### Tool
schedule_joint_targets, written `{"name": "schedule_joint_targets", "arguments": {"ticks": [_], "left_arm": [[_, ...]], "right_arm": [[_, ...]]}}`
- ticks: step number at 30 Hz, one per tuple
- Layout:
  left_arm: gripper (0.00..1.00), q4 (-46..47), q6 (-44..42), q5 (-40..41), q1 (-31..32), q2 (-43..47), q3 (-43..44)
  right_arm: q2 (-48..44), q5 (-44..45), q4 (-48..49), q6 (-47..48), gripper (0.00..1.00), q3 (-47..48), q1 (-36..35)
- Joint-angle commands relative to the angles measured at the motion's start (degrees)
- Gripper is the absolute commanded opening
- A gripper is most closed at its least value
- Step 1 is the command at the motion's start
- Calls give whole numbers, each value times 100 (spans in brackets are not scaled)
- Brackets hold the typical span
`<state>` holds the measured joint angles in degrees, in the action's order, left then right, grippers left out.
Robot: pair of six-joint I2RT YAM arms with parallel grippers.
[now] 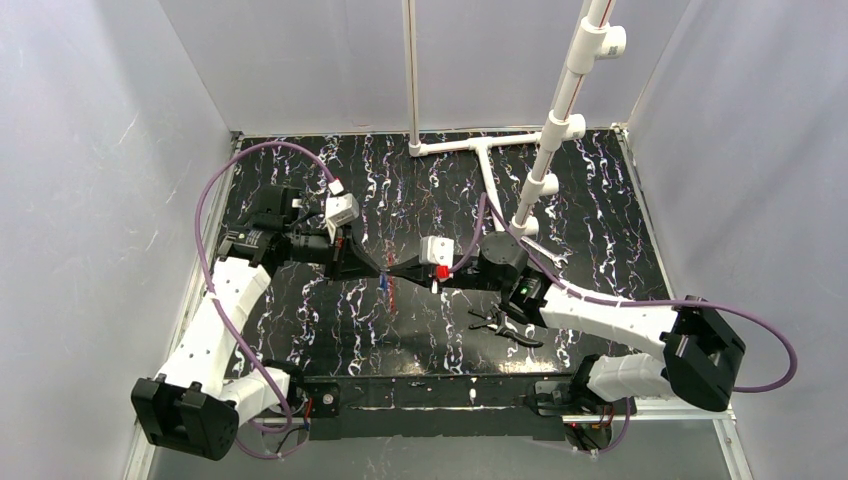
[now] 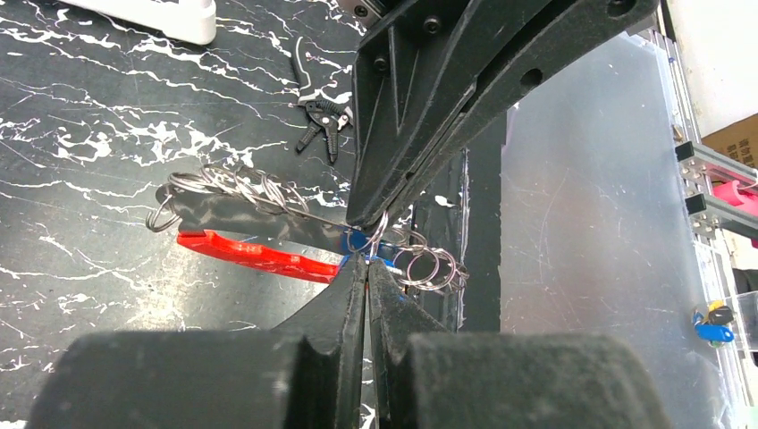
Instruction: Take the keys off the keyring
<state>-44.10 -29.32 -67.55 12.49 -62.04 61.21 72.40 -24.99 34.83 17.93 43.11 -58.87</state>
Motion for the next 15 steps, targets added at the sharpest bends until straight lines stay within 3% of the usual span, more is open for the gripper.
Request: {"name": "schedule_joint_targets", "arguments": {"ticks": [1,14,15], "left_arm": [[0,-3,64,-100,-10,-93,-135],[0,-78,23,-753,63,-688,86],[7,-80,-30,-769,68,-627,58]], "right_arm": [[-278,27,772,-96,1,-52,-2],[-182,-232,1367,-98,1,-206,-2],[-164,-212,1391,-124,1,-207,-2]]}}
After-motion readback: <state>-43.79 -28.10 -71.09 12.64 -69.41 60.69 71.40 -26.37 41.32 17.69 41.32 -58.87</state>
